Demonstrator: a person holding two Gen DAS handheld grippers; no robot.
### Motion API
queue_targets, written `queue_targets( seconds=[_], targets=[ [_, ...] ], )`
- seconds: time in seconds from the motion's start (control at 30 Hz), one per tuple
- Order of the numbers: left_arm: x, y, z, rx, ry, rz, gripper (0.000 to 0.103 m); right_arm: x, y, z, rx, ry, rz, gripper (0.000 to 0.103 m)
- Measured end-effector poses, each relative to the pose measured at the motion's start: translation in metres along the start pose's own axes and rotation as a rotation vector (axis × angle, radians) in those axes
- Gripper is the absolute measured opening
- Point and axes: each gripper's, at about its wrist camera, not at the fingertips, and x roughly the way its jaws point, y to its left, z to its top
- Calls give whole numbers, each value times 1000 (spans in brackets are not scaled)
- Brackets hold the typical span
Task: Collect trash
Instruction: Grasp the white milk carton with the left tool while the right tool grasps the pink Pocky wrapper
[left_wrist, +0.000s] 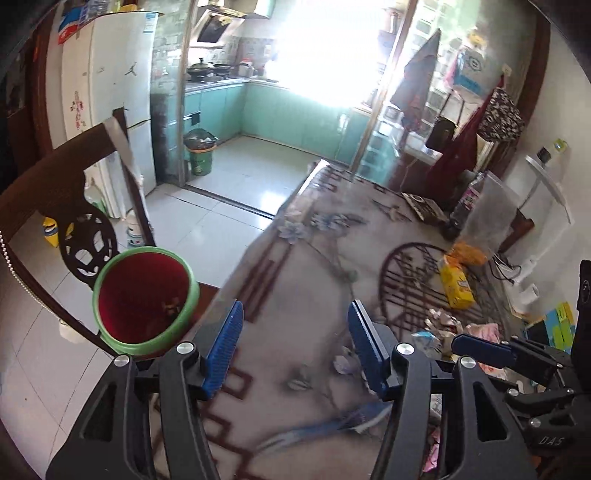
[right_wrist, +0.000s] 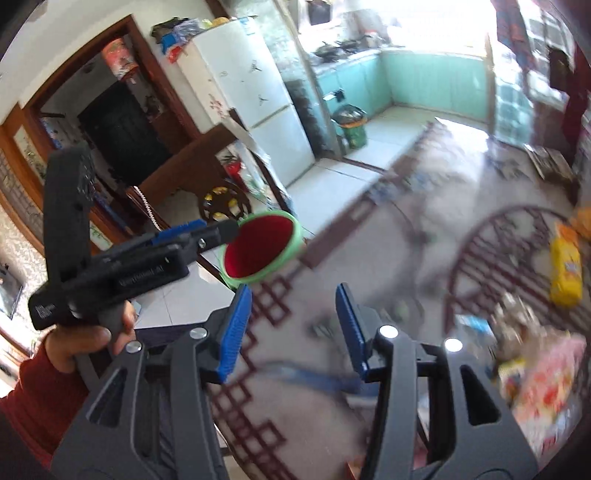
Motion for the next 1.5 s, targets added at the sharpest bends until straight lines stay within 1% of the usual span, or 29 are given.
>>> queue_targets(
  seconds=[0.03,0.1,0.17,0.2,0.27,0.3,0.37,0.43,0.5,0.57,0.6,0.63,0.73,0.77,0.8,0.83,0.87,0.9,0.97,1.1,1.2,1.3,1.37,1.43,1.47,1.5],
  targets=[
    [1,-11,-5,11,10,-13,56,-7,-10,-9,15,4,-28,46],
    [6,-38,-17,41,34,-52,57,-29,-38,-32,47,8,-129,46],
    [8,-60,-29,74,53,-91,64,-45,-64,-50,79,16,-224,46],
    [10,-70,-36,92,63,-106,65,-54,-80,-59,102,23,-282,46],
    [16,-90,-51,130,102,-152,65,-61,-109,-71,156,39,-369,46],
    [21,-98,-57,147,124,-179,66,-66,-122,-77,194,41,-400,46],
    [30,-116,-73,188,179,-245,67,-71,-143,-85,265,38,-432,46],
    [40,-133,-89,232,231,-309,68,-70,-162,-93,334,42,-425,49],
    [55,-149,-101,272,283,-342,68,-66,-176,-102,407,64,-404,54],
    [70,-160,-107,286,337,-322,68,-62,-190,-108,495,70,-383,54],
    [76,-164,-109,269,358,-315,68,-60,-195,-111,535,74,-354,54],
    [81,-163,-111,234,379,-314,68,-55,-196,-112,549,82,-346,54],
    [95,-161,-119,159,438,-305,68,-34,-195,-114,485,178,-404,54],
    [101,-160,-123,140,456,-292,68,-28,-194,-114,467,194,-416,54],
    [106,-160,-126,124,469,-275,68,-27,-193,-114,460,190,-418,54],
    [112,-160,-128,103,484,-258,68,-27,-192,-114,454,173,-409,50],
    [116,-161,-131,85,496,-251,68,-28,-192,-114,453,168,-407,39],
    [121,-161,-133,68,508,-247,68,-31,-191,-114,453,155,-393,34],
    [128,-163,-136,46,531,-243,68,-39,-189,-111,444,124,-384,31],
    [137,-168,-135,18,532,-248,71,-65,-191,-106,473,22,-348,28],
    [143,-166,-137,-12,540,-253,71,-80,-194,-98,481,-22,-334,24],
    [153,-166,-131,-60,561,-251,72,-86,-192,-92,474,-38,-332,24],
    [158,-167,-129,-79,577,-236,75,-86,-192,-91,465,-30,-332,24],
    [163,-167,-129,-92,590,-237,77,-84,-193,-90,459,-18,-328,25],
    [167,-166,-129,-101,595,-238,81,-80,-194,-91,457,1,-322,27],
    [171,-166,-129,-113,601,-236,83,-75,-196,-91,457,24,-317,36]
  ],
)
